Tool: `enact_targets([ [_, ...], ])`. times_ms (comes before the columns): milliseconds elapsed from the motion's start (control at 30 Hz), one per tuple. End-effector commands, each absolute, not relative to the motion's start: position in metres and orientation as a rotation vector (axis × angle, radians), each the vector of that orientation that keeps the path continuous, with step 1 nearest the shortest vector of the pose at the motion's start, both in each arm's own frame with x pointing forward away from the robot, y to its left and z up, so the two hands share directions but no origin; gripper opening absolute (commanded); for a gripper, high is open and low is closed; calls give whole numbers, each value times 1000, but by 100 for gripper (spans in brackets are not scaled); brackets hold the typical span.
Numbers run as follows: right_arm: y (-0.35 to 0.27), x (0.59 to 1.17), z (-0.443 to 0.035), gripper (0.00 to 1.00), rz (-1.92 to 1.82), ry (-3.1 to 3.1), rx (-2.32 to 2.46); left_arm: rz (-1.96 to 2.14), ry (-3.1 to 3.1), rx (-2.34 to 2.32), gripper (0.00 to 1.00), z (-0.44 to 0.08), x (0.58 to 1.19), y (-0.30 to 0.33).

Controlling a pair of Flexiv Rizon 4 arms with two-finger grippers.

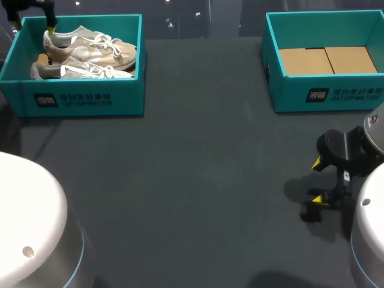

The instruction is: Take the shoe out of the shoebox, open the shoe tongue, remove and reinsert the insole, then place the shoe into the shoebox

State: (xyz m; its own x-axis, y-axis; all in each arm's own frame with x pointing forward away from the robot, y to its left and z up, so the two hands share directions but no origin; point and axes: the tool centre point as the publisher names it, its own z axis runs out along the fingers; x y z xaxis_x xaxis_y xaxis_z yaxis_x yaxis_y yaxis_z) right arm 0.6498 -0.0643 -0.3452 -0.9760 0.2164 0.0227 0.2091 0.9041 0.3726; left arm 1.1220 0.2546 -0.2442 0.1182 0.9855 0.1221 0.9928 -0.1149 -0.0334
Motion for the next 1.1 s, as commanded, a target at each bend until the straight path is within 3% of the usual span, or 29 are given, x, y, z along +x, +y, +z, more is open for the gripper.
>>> enact_targets([
  [33,-65,648,-344,100,592,3044,341,-155,-2021,-2274,100,-235,1090,254],
  [267,-65,648,-344,100,592,3044,341,-140,-2015,-2266,100,-235,1087,254],
  [633,-65,648,-344,100,592,3044,341,-160,-2098,-2145,100,-270,1048,257],
  [1100,-65,648,-344,100,592,3044,341,-160,-2128,-2079,100,-309,1040,261],
])
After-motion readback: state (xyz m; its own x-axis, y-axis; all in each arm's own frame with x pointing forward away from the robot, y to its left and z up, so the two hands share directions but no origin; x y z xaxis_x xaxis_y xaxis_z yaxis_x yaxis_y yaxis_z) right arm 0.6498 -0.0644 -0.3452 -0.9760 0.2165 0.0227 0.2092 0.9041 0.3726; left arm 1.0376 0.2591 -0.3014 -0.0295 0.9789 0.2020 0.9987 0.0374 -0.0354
